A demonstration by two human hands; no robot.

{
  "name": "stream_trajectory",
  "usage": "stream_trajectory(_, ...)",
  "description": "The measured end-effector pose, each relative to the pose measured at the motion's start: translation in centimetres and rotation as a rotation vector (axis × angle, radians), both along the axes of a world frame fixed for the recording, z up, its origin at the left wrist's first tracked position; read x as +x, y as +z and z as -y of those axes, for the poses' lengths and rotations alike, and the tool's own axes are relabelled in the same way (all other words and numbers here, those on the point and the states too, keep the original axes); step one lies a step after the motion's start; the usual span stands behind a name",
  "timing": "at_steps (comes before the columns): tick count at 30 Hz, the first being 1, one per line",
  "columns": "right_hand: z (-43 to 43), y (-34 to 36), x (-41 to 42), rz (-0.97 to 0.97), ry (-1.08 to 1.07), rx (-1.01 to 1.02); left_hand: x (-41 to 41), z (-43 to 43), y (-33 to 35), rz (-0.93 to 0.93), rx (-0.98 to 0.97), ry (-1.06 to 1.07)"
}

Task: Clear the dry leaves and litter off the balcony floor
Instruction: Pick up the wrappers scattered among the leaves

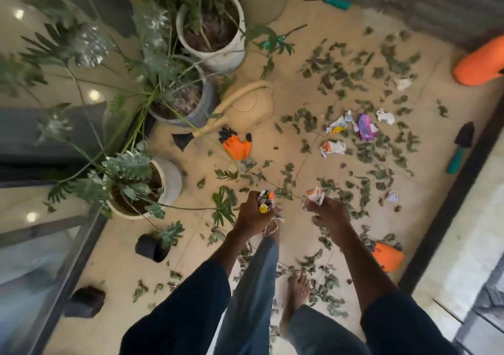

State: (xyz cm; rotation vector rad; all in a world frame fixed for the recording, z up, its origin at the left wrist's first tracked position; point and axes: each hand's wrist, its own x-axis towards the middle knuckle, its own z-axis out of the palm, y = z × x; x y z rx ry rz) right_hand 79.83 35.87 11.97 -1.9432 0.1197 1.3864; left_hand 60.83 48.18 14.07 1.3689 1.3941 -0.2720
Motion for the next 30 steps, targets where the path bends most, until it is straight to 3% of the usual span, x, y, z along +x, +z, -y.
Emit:
stream_trajectory(5, -1.8, -0.3, 1.8, 0.033, 0.094, -0.036, 2.1, -1.7, 0.7, -0.003, -0.016, 0.022)
stream_trajectory(11, -1.8, 0.0, 5.9, 0.038, -0.073, -0.081, 6.5, -1.5, 1.5, -0.001, -0.045, 0.002)
stream_trajectory(15, 0.0, -0.5, 9.1, 0.254, 0.144, -0.271, 10.2, -0.4, 1.9, 0.012, -0.059, -0.050)
stream_trajectory(18, 3.3, -0.7, 11.8, 0.298, 0.182, -0.354, 14.2, 1.0, 2.4, 0.021, -0.063, -0.136)
stream_trajectory(25, 10.6, -0.5, 18.4, 0.235, 0.058, -0.429, 24.4, 4.3, 3.1, 0.020, -0.045, -0.326)
stream_trajectory(30, 13.7, -4.0, 23.1, 0.257, -0.093, -0.451, 30.1, 5.9, 1.0, 0.056, -0.032, -0.484)
